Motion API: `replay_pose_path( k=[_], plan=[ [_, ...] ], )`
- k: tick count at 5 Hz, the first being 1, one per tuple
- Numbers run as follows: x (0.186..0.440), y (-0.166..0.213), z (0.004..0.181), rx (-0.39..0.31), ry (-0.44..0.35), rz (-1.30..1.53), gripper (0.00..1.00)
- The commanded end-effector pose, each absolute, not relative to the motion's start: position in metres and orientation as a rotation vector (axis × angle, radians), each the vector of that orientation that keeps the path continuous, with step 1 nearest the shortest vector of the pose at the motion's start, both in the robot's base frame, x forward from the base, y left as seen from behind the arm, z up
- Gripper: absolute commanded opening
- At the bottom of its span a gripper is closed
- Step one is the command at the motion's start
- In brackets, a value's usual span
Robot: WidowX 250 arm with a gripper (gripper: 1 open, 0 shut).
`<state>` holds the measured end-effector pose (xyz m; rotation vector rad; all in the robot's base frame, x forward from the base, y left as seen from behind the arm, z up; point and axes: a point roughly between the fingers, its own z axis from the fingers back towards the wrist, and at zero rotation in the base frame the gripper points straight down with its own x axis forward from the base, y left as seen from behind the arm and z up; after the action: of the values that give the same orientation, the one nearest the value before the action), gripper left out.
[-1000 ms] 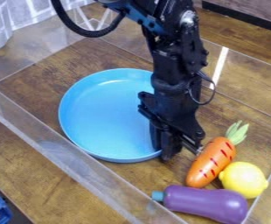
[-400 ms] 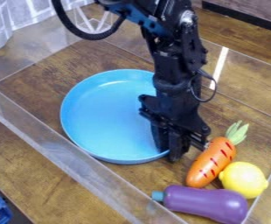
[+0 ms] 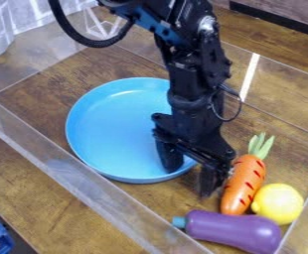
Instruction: Move the carrot to the left side
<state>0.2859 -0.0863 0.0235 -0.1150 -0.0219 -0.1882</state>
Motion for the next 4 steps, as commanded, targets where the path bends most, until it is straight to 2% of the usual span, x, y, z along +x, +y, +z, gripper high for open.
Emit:
replay_pose_path(
  k=[1,3,4],
  plan=[
    [0.292,-0.09,0.049,-0.11,-0.102,-0.154,1.0],
    [0.311,-0.1,0.06,-0.094,-0.177,-0.08,1.0],
    [0.318,-0.088,0.08,-0.097,-0.235,-0.04,1.0]
  ],
)
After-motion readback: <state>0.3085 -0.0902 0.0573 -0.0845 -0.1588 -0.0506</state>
